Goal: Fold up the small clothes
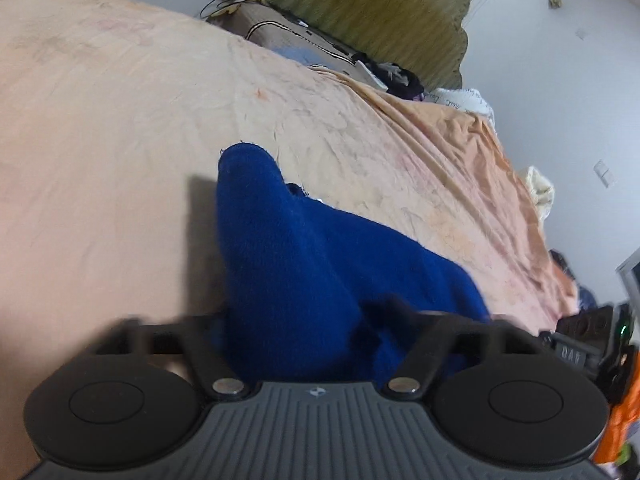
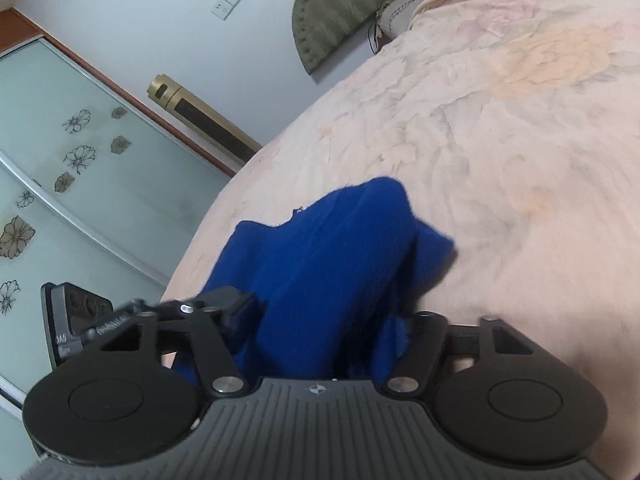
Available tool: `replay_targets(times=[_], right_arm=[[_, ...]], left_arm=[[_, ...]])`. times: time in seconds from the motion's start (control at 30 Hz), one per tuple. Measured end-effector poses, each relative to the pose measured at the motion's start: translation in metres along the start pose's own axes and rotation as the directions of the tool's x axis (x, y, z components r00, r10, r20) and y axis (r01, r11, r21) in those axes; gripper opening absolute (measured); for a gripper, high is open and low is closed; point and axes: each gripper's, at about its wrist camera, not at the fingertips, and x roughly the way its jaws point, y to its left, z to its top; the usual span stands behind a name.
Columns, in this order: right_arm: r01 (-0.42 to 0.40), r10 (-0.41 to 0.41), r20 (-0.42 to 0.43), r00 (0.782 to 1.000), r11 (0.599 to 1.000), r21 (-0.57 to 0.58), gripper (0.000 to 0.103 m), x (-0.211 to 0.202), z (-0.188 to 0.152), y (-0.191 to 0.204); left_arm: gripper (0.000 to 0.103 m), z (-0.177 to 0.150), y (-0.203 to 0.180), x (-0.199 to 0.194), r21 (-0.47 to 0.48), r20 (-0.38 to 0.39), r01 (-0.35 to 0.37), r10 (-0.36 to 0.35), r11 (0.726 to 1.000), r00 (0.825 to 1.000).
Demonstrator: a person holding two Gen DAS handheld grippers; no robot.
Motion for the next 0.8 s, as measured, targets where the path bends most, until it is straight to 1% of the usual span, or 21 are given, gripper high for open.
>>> replay_targets(times=[0.03,0.07,0.13,0.23,0.27,0.3,0.33,0.37,0.4,0.43,0.47,0.5,0.53,0.63,0.67,0.73,0.77,0.8], right_arm=[[0.013,-0.013,-0.004,1.000,1.000,-0.011,0.043,0.003,0.002,0.001],[0.039,-0.039,-0.006,0.999,0.999,-0.023,0.036,0.005,0.002,0.002],[0.062,-0.062,0.013,0.998,0.996,-0.064,0.033,0.002,0.000,0.011],[0.092,-0.081,0.081,0.993,0.985,-0.144,0.032,-0.009,0.000,0.025],[0.104,-0.091,0.092,0.992,0.983,-0.148,0.032,-0.009,0.002,0.026],[0.131,-0.118,0.094,0.989,0.979,-0.154,0.035,-0.006,0.002,0.027],[0.159,-0.148,0.081,0.986,0.975,-0.156,0.040,-0.002,0.003,0.027],[0.193,-0.187,0.054,0.981,0.970,-0.147,0.048,0.001,0.001,0.026],[0.206,-0.202,0.040,0.978,0.969,-0.136,0.055,-0.001,-0.001,0.025],[0.196,-0.193,0.040,0.980,0.972,-0.128,0.058,-0.008,-0.006,0.026],[0.177,-0.174,0.037,0.984,0.977,-0.121,0.063,-0.017,-0.011,0.027],[0.158,-0.155,0.032,0.987,0.981,-0.115,0.065,-0.026,-0.017,0.028],[0.149,-0.147,0.025,0.989,0.983,-0.110,0.065,-0.035,-0.023,0.028],[0.142,-0.145,-0.021,0.989,0.984,-0.106,0.065,-0.056,-0.047,0.028],[0.128,-0.132,-0.036,0.991,0.986,-0.102,0.066,-0.064,-0.057,0.027],[0.081,-0.086,-0.056,0.995,0.992,-0.095,0.065,-0.078,-0.076,0.028],[0.063,-0.069,-0.064,0.996,0.994,-0.086,0.062,-0.081,-0.083,0.028],[0.056,-0.061,-0.065,0.996,0.995,-0.081,0.051,-0.085,-0.090,0.030]], left_arm=[[0.035,0.000,-0.003,0.003,0.017,0.001,-0.021,0.021,1.000,1.000],[0.030,0.000,-0.004,0.003,0.027,0.009,-0.021,0.021,0.999,1.000],[0.027,-0.001,-0.011,-0.002,0.068,0.042,-0.027,0.024,0.997,0.999],[0.027,-0.002,-0.024,-0.005,0.140,0.083,-0.066,0.055,0.988,0.995],[0.027,-0.001,-0.026,-0.004,0.148,0.085,-0.077,0.065,0.986,0.994],[0.027,0.001,-0.028,-0.001,0.147,0.076,-0.096,0.086,0.984,0.993],[0.030,0.001,-0.028,0.001,0.136,0.059,-0.117,0.110,0.984,0.992],[0.036,0.001,-0.028,0.001,0.123,0.053,-0.124,0.119,0.985,0.992],[0.041,-0.002,-0.028,-0.004,0.117,0.052,-0.126,0.121,0.985,0.991],[0.056,-0.005,-0.029,-0.012,0.125,0.050,-0.126,0.120,0.984,0.991],[0.068,-0.010,-0.030,-0.021,0.140,0.054,-0.124,0.118,0.982,0.992],[0.071,-0.017,-0.030,-0.032,0.153,0.065,-0.125,0.116,0.980,0.991],[0.071,-0.025,-0.030,-0.041,0.162,0.068,-0.122,0.112,0.979,0.991],[0.071,-0.055,-0.025,-0.066,0.160,0.020,-0.073,0.071,0.984,0.997],[0.070,-0.066,-0.023,-0.071,0.153,0.007,-0.055,0.055,0.987,0.998],[0.069,-0.088,-0.019,-0.080,0.133,-0.026,-0.025,0.028,0.991,0.999],[0.060,-0.098,-0.017,-0.083,0.119,-0.029,-0.014,0.018,0.993,0.999],[0.056,-0.108,-0.019,-0.089,0.130,-0.007,-0.015,0.016,0.991,1.000]])
